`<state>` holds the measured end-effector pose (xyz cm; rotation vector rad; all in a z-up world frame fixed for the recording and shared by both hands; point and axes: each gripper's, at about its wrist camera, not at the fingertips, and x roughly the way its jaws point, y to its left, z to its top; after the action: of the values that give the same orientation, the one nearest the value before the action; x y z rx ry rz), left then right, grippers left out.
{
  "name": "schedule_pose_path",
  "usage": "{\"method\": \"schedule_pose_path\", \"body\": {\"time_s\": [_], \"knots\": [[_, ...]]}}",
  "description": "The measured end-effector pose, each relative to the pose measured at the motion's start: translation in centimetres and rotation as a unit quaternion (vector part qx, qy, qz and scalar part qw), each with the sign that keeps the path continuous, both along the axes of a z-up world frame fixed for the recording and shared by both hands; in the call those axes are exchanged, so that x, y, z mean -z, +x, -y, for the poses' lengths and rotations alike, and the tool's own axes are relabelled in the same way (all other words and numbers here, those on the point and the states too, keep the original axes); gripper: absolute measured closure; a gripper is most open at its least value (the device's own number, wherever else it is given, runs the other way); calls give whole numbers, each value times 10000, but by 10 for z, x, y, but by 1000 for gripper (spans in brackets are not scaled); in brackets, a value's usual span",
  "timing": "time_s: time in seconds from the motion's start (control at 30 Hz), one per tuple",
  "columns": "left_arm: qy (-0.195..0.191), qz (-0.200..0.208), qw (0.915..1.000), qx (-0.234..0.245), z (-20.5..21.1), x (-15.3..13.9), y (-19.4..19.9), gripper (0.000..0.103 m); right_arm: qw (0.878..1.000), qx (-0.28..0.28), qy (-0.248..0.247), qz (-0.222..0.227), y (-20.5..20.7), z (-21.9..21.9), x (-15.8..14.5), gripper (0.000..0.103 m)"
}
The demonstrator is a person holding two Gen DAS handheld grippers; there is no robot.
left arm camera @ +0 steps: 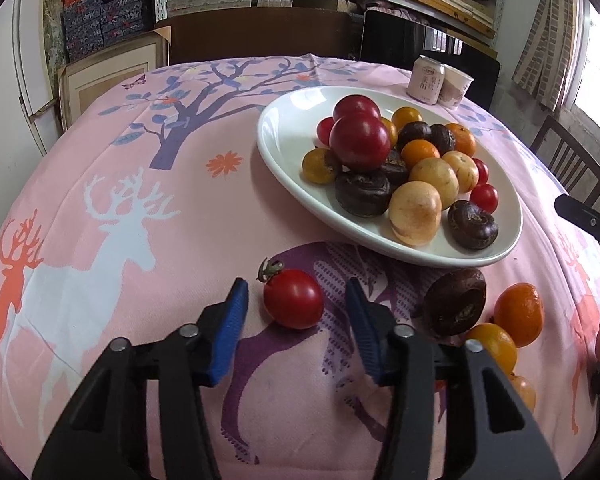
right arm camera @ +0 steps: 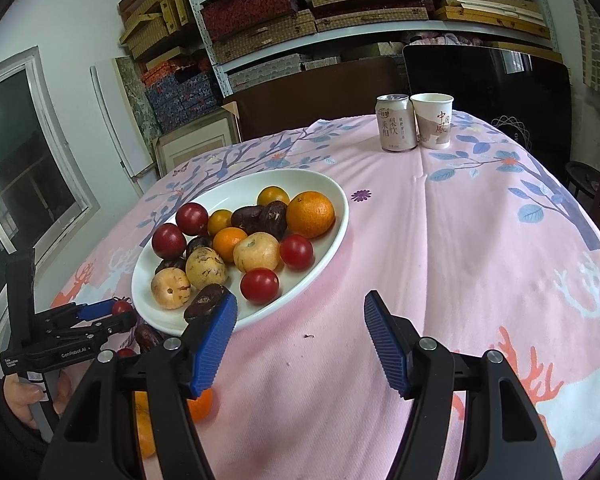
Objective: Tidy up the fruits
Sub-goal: 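Grasp a red cherry tomato with the left gripper while the right grasps an orange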
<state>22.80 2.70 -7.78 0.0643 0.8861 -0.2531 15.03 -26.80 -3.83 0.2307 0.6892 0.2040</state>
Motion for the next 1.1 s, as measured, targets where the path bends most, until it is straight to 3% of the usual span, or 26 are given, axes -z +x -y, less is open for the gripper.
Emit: {"method": "schedule_pose_path", "body": {"time_s": [0.1, 0.23, 0.4, 0.5, 0.67, 0.8, 1.03, 1.1], "knots": [[73, -36, 10000, -6, 1, 2, 1, 60, 10000, -21, 3, 5, 0, 0, 0, 36], [220, 21, 9997, 66, 6, 2, -2, 74, 10000, -40, 5, 6, 0, -1, 0, 36], [192, 146, 9997, 95, 6, -2, -6, 74, 9992, -375, -6, -98, 0, -9, 1, 36], [185, 310, 9993, 108, 5, -7, -11, 74, 9929, -1141, 37, -329, -2, -27, 6, 36], [174, 420, 9989, 136, 5, -11, -15, 74, 9800, -1929, -374, -324, -17, -60, 7, 36], [151, 403, 9990, 125, 5, -12, -15, 74, 9742, -2160, -491, -436, -21, -72, 12, 46], [166, 358, 9991, 140, 5, -10, -14, 74, 9694, -2271, -618, -693, -16, -84, 25, 48], [159, 360, 9991, 140, 5, -10, -14, 74, 9680, -2307, -578, -804, -13, -86, 28, 56]]}}
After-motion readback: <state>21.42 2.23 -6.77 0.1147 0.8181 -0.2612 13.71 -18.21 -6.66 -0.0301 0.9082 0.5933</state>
